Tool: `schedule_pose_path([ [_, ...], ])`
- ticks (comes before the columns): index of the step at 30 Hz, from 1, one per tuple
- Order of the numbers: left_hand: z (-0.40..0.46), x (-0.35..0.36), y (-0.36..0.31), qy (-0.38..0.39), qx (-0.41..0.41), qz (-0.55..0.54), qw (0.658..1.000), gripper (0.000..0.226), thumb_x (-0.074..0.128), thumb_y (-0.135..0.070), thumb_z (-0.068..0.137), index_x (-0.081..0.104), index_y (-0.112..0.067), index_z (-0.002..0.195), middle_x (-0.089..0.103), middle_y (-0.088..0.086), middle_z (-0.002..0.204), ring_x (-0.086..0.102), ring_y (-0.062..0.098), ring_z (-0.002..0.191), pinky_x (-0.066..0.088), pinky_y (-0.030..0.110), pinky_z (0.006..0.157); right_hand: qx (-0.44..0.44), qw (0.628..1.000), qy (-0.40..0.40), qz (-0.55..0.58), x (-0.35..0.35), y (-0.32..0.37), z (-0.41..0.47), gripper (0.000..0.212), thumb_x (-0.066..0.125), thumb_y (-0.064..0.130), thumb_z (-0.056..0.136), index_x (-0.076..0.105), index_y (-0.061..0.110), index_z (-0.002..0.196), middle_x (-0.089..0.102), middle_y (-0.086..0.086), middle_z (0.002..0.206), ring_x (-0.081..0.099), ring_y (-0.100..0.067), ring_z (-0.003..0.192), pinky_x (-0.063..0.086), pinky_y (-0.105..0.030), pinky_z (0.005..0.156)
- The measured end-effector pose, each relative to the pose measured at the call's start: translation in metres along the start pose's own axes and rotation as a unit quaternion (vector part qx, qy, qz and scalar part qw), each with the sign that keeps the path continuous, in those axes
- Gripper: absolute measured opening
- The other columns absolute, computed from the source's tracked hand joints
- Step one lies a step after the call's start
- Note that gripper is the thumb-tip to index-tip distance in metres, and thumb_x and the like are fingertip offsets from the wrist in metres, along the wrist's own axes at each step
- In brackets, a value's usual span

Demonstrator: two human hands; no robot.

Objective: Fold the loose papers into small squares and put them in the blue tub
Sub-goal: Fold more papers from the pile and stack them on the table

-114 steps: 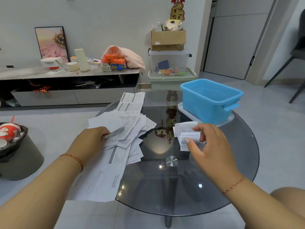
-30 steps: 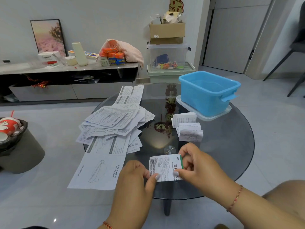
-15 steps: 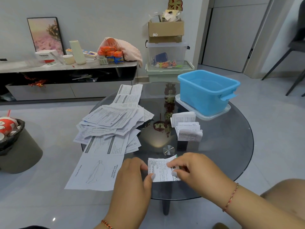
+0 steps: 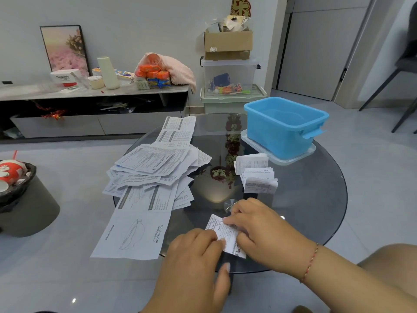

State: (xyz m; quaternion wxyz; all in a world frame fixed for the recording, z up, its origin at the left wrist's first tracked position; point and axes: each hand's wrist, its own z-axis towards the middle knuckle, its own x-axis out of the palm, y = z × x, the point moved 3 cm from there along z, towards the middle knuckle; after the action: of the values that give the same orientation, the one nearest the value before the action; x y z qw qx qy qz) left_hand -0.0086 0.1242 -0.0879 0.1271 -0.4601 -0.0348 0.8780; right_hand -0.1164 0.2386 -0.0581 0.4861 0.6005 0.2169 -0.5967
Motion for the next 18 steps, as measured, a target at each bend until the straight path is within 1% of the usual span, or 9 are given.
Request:
schedule_pose_path([
  [3,-0.005,0.003,0.002,0.016,0.031,0.015,0.999,0.041,0.059,-0.050,0.062,0.068,-0.020,0.088,0.062,-0.007,0.092,0.059,0.015,0.088,0.043,0.029,0.077,0.001,1.000,0.013,-0.004,-0.004,0.003,-0.010,0.027,0.043,0.027,0.092,0.068,0.017,0.097,0.045,0.009,0.090,0.035,-0.005,0.088,0.029,-0.016,0.075],
  [5,-0.007,0.007,0.005,0.030,0.053,0.022,0.998,0.046,0.060,-0.053,0.061,0.067,-0.020,0.092,0.063,-0.006,0.095,0.058,0.016,0.095,0.044,0.029,0.083,-0.009,1.000,0.021,-0.006,-0.005,0.007,-0.018,0.031,0.041,0.033,0.091,0.062,0.016,0.076,0.048,0.008,0.085,0.040,-0.007,0.083,0.036,-0.022,0.074],
  [7,-0.009,0.008,0.007,0.035,0.065,0.012,0.997,0.040,0.059,-0.050,0.065,0.067,-0.020,0.090,0.064,-0.005,0.096,0.060,0.016,0.098,0.049,0.028,0.082,-0.014,1.000,0.025,-0.001,-0.004,0.007,-0.024,0.034,0.040,0.038,0.087,0.056,0.017,0.066,0.048,0.009,0.080,0.042,-0.008,0.079,0.041,-0.027,0.072],
  [8,-0.010,0.009,0.008,0.034,0.066,0.004,0.997,0.036,0.059,-0.048,0.068,0.068,-0.020,0.088,0.065,-0.004,0.096,0.062,0.016,0.098,0.050,0.027,0.082,-0.012,1.000,0.024,0.013,-0.005,0.005,-0.025,0.033,0.041,0.041,0.084,0.059,0.018,0.068,0.048,0.012,0.080,0.042,-0.005,0.081,0.042,-0.026,0.072],
  [10,-0.010,0.008,0.008,0.030,0.066,-0.010,0.997,0.031,0.059,-0.045,0.072,0.069,-0.019,0.084,0.066,-0.004,0.095,0.064,0.016,0.097,0.051,0.027,0.082,-0.023,0.998,0.032,0.050,-0.009,0.000,-0.027,0.035,0.046,0.049,0.079,0.069,0.025,0.088,0.049,0.020,0.092,0.043,0.002,0.092,0.042,-0.019,0.080],
  [12,-0.009,0.007,0.007,0.022,0.067,-0.027,0.997,0.026,0.059,-0.043,0.073,0.069,-0.020,0.081,0.066,-0.006,0.096,0.063,0.014,0.099,0.049,0.028,0.086,-0.060,0.995,0.054,0.053,-0.012,-0.003,-0.029,0.047,0.055,0.058,0.074,0.067,0.029,0.109,0.052,0.022,0.110,0.043,0.006,0.106,0.036,-0.010,0.092],
  [13,-0.009,0.007,0.008,0.015,0.067,-0.037,0.997,0.023,0.059,-0.041,0.073,0.067,-0.021,0.082,0.065,-0.006,0.097,0.062,0.012,0.100,0.046,0.027,0.090,-0.076,0.994,0.065,0.047,-0.012,-0.004,-0.030,0.053,0.059,0.062,0.072,0.065,0.029,0.114,0.052,0.022,0.115,0.043,0.006,0.109,0.033,-0.008,0.095],
  [15,-0.011,0.006,0.009,-0.003,0.056,-0.067,0.996,0.017,0.059,-0.036,0.074,0.062,-0.024,0.086,0.064,-0.008,0.099,0.059,0.008,0.104,0.041,0.025,0.099,-0.085,0.993,0.080,0.031,-0.010,-0.003,-0.032,0.057,0.061,0.064,0.071,0.063,0.030,0.116,0.053,0.021,0.117,0.045,0.004,0.109,0.033,-0.008,0.094],
  [18,-0.013,0.008,0.012,-0.037,0.018,-0.113,0.993,0.011,0.059,-0.028,0.076,0.056,-0.027,0.086,0.062,-0.011,0.101,0.055,0.001,0.109,0.034,0.021,0.107,-0.079,0.995,0.049,0.040,-0.005,-0.003,-0.030,0.039,0.057,0.055,0.077,0.068,0.030,0.106,0.055,0.022,0.107,0.048,0.003,0.101,0.038,-0.008,0.086],
])
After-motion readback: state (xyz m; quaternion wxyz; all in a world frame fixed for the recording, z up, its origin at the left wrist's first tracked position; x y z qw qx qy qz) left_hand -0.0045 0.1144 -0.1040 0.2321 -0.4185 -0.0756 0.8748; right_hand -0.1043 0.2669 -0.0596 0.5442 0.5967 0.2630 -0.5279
